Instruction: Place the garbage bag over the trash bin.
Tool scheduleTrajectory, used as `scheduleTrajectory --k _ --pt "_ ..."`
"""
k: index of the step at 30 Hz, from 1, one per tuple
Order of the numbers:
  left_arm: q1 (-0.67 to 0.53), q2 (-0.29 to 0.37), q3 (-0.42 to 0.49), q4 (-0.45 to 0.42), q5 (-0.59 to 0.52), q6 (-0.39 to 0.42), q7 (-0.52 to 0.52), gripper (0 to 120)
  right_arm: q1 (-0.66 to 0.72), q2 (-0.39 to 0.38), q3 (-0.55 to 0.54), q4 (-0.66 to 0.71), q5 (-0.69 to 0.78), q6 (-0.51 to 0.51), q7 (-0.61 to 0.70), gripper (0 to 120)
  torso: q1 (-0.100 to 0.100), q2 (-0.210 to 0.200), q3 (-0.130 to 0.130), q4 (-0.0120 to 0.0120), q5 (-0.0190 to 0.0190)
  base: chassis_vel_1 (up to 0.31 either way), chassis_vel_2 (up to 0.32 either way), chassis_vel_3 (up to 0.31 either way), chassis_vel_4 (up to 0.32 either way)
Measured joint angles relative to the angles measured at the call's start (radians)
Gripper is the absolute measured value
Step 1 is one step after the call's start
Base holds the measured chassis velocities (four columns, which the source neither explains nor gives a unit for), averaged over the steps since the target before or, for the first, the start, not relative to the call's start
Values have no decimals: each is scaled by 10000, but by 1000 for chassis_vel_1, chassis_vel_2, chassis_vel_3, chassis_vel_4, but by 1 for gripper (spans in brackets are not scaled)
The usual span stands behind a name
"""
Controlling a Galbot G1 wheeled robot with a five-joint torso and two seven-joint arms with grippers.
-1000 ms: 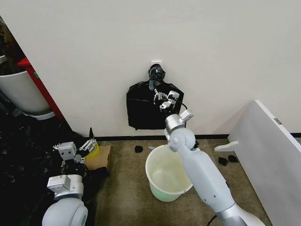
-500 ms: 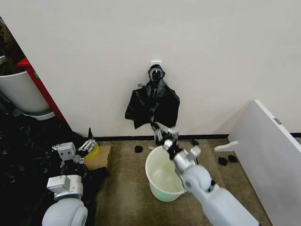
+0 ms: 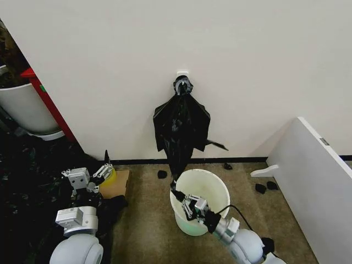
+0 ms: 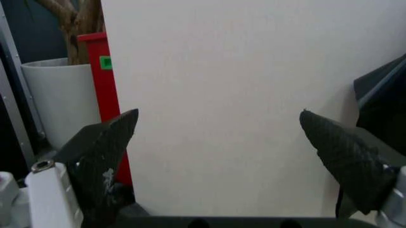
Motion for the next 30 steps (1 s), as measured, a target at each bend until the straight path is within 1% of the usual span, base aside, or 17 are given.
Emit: scheduleTrajectory --k 5,9,12,14,15,18,19,20,21,22,23,24,25,26,28,29,30 --pt "7 22 -40 -4 0 0 0 100 168 90 293 -650 -123 563 -933 0 0 0 0 0 0 0 0 0 0" --pt "17 35 -76 -6 -6 -4 -7 100 306 176 453 -813 -243 862 -1019 0 1 0 1 0 0 0 0 0 0" --pt "12 45 -101 1 -17 -6 -21 100 380 210 582 -683 -6 947 -952 0 1 0 2 0 1 0 0 0 0" --pt "-20 43 -105 54 -29 -8 -29 100 350 171 791 -313 352 1027 -1043 11 1 0 1 1 0 0 0 0 0" --pt "-20 43 -105 54 -29 -8 -29 100 350 171 791 -313 352 1027 -1043 11 1 0 1 1 0 0 0 0 0" --pt "-68 11 -50 161 -32 -9 -43 100 165 29 1181 -34 570 1278 -1763 23 1 0 1 0 -2 0 0 0 0" --pt "-85 -10 -5 229 -31 -8 -52 100 63 -42 1425 -15 527 1536 -2132 26 1 0 1 0 -1 0 0 0 0" --pt "-85 -10 -5 229 -31 -8 -52 100 63 -42 1425 -15 527 1536 -2132 26 1 0 1 0 -1 0 0 0 0" --pt "-92 -21 20 267 -28 -8 -57 100 -22 -99 1562 -15 468 1717 -2280 33 1 0 1 0 -1 0 0 0 0" --pt "-101 -31 46 296 -22 -8 -59 100 -107 -147 1642 -15 424 1866 -2289 36 1 0 1 -1 -2 0 0 0 0" --pt "-121 -41 73 332 -14 -8 -60 100 -236 -198 1686 -15 398 2039 -2124 43 1 0 1 -1 -1 0 0 0 0" --pt "-139 -50 91 372 -7 -8 -60 100 -342 -229 1715 -15 386 2152 -1898 47 1 0 1 -2 3 0 0 0 0" --pt "-139 -50 91 372 -7 -8 -60 100 -342 -229 1715 -15 386 2152 -1898 47 1 0 1 -2 3 0 0 0 0" --pt "-154 -54 104 404 0 -8 -61 100 -396 -239 1770 -23 304 2237 -1698 52 1 0 1 -2 3 0 0 0 0" --pt "-175 -58 134 474 17 -7 -61 100 -376 -211 2086 -243 -582 2449 -811 62 1 0 1 -1 0 0 0 0 0" --pt "-175 -58 134 474 17 -7 -61 100 -376 -211 2086 -243 -582 2449 -811 62 1 0 1 -1 0 0 0 0 0" --pt "-175 -58 143 489 23 -7 -61 100 -341 -177 2163 -310 -1264 2425 137 67 1 0 1 0 0 0 0 0 0"
